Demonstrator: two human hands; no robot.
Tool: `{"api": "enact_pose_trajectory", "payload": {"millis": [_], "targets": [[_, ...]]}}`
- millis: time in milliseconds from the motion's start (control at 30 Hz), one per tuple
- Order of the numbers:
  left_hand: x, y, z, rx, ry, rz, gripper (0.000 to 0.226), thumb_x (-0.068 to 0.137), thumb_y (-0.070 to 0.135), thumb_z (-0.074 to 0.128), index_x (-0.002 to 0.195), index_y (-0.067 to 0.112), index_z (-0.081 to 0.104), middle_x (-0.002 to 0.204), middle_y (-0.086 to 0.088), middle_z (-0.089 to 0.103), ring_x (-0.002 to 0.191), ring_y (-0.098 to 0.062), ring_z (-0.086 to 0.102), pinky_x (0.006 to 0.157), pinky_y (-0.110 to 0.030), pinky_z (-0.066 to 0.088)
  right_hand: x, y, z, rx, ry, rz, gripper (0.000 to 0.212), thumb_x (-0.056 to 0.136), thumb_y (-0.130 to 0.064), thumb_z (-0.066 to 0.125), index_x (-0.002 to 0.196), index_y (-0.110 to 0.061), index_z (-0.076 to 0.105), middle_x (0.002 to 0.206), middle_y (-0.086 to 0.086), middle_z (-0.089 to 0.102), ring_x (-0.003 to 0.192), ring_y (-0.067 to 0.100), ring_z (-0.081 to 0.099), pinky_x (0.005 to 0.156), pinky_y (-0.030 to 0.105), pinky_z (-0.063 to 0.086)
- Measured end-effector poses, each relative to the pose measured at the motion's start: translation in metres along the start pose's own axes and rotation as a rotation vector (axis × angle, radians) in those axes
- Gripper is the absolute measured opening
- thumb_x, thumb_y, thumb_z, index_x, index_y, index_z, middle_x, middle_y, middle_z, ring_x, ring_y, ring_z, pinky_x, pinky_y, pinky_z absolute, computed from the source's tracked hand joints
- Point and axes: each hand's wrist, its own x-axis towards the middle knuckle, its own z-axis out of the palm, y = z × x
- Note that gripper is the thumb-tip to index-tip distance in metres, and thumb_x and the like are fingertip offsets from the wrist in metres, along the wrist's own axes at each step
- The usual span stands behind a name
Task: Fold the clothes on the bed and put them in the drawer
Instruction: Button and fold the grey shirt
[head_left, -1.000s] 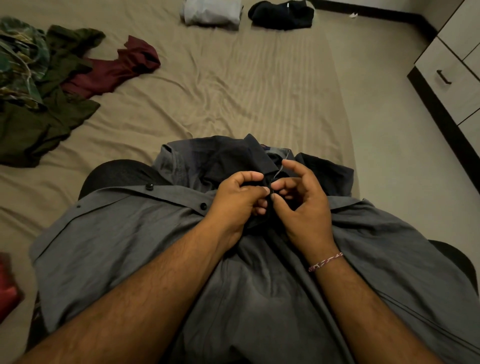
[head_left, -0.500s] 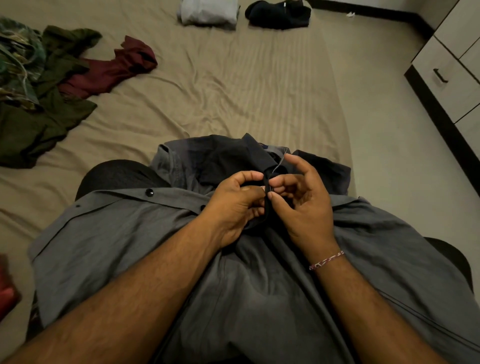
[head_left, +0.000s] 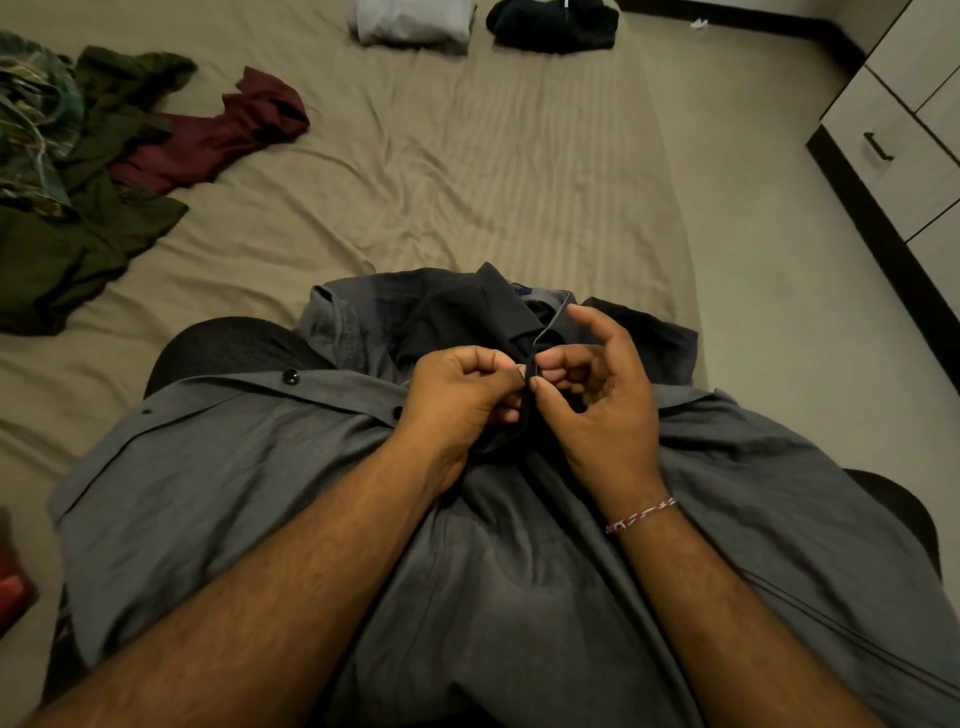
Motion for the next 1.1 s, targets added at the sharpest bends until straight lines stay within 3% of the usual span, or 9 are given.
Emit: {"api": "enact_pose_trajectory", "payload": {"millis": [167,300,500,733,867,1000,1100], "targets": [[-0.0018,-0.003,-0.0032,0.183,0.03,-0.034,0.012,0.094,0.013,0.074,0.086,0.004,0.074,0.068,-0.008,0.069,0.06,-0.013,0.062,0.055,-0.025,0.052,-0.0027,-0.0053,0.0031,0.213,-0.001,0.143,0.059,0.089,0.003,0.075,0.139,-0.017,0.053,0.097,0.012,0.074,0.09,0.017,0.073,0.084,0.026,0.059],[0.0005,-0.0043,-0.0029,0.189,0.021,-0.067,0.019,0.096,0.015,0.072,0.077,0.012,0.075,0.067,-0.007,0.069,0.062,-0.015,0.061,0.055,-0.024,0.049,-0.0011,-0.0032,0.0031,0.17,-0.006,0.206,0.059,0.085,0.011,0.074,0.134,-0.016,0.056,0.094,0.008,0.071,0.081,0.01,0.071,0.079,0.022,0.058],[-0.0031,-0.0025,-0.0019,0.161,-0.028,-0.065,0.016,0.091,0.014,0.077,0.092,-0.001,0.075,0.065,-0.005,0.066,0.052,-0.009,0.057,0.049,-0.021,0.045,-0.0004,-0.0008,0.0007,0.179,0.074,0.251,0.046,0.088,0.012,0.07,0.125,-0.015,0.062,0.085,0.005,0.069,0.074,0.008,0.07,0.076,0.022,0.059],[-0.0038,-0.0022,-0.001,0.276,-0.053,0.099,0.003,0.089,0.012,0.079,0.085,0.012,0.079,0.073,0.0,0.075,0.066,-0.004,0.067,0.062,-0.019,0.05,-0.0017,-0.0045,-0.0036,0.32,0.113,0.314,0.045,0.086,0.01,0.073,0.127,-0.007,0.063,0.084,0.006,0.072,0.085,0.014,0.072,0.086,0.027,0.061],[-0.0026,-0.0031,0.0006,0.247,-0.043,0.055,0.011,0.092,0.011,0.075,0.083,0.016,0.079,0.075,-0.001,0.076,0.067,-0.005,0.068,0.066,-0.021,0.05,-0.0017,-0.0046,-0.003,0.431,0.138,0.396,0.045,0.085,0.01,0.074,0.126,-0.008,0.064,0.084,0.007,0.075,0.089,0.02,0.073,0.091,0.034,0.061],[-0.005,-0.0001,0.003,0.198,-0.041,0.024,0.01,0.092,0.01,0.076,0.082,0.012,0.078,0.069,-0.001,0.074,0.06,-0.005,0.066,0.06,-0.019,0.049,-0.0011,-0.0039,-0.0032,0.526,0.162,0.431,0.045,0.086,0.01,0.072,0.127,-0.006,0.063,0.091,0.015,0.076,0.094,0.028,0.072,0.096,0.041,0.06],[-0.006,0.0019,0.004,0.233,-0.016,0.025,0.012,0.092,0.011,0.076,0.079,0.012,0.077,0.064,0.002,0.071,0.056,-0.003,0.063,0.055,-0.018,0.048,-0.0017,-0.0046,-0.0023,0.497,0.168,0.403,0.041,0.088,0.009,0.071,0.126,-0.006,0.064,0.088,0.013,0.077,0.09,0.024,0.072,0.094,0.038,0.06]]}}
